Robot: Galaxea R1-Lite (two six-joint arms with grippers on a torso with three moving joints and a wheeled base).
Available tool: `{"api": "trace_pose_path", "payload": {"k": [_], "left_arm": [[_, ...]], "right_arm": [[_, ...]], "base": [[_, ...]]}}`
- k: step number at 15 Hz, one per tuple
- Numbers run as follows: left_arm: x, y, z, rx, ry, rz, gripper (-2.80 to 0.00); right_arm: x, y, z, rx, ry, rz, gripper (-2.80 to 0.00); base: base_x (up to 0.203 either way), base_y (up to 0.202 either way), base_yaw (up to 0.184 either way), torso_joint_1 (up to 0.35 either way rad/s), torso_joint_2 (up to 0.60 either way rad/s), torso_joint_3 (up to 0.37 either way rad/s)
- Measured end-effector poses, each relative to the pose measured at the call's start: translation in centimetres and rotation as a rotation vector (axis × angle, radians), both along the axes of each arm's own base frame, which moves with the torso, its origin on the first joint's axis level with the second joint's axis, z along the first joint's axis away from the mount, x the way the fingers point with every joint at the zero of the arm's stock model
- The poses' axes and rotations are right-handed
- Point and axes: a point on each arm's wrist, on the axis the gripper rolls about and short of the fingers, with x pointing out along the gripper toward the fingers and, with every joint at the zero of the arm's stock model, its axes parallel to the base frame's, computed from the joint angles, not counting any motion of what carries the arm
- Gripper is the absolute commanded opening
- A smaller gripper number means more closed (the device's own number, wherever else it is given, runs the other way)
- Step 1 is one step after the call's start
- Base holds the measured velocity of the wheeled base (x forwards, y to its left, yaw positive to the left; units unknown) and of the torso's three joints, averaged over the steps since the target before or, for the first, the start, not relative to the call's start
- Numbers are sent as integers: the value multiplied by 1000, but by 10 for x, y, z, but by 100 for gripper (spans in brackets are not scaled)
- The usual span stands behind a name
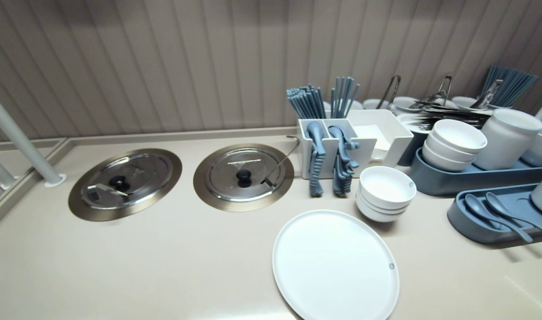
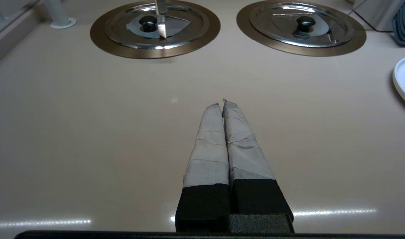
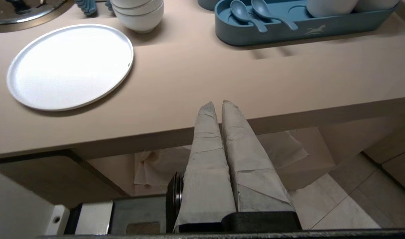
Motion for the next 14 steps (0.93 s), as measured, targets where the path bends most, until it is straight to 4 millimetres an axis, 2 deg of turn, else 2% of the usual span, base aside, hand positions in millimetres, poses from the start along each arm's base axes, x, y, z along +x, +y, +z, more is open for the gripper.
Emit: {"api": "trace_pose_path", "payload": {"k": [3, 6, 9, 12, 14], "left_arm": [[0, 0, 0, 0, 0, 1, -280], [0, 0, 0, 0, 0, 0, -280], [0, 0, 0, 0, 0, 0, -280], [0, 0, 0, 0, 0, 0, -280], [0, 0, 0, 0, 0, 0, -280]], "right_arm": [[64, -1, -37, -62, 34, -3, -280], [108, 0, -81, -134, -16, 38, -280], [119, 2, -87, -153, -159, 120, -280], [120, 1, -93, -51, -115, 101, -280], [120, 1, -94, -69, -113, 102, -280]], "base": [[0, 0, 0, 0, 0, 0], [0, 0, 0, 0, 0, 0], [0, 0, 0, 0, 0, 0], [0, 0, 0, 0, 0, 0], [0, 0, 0, 0, 0, 0]]}}
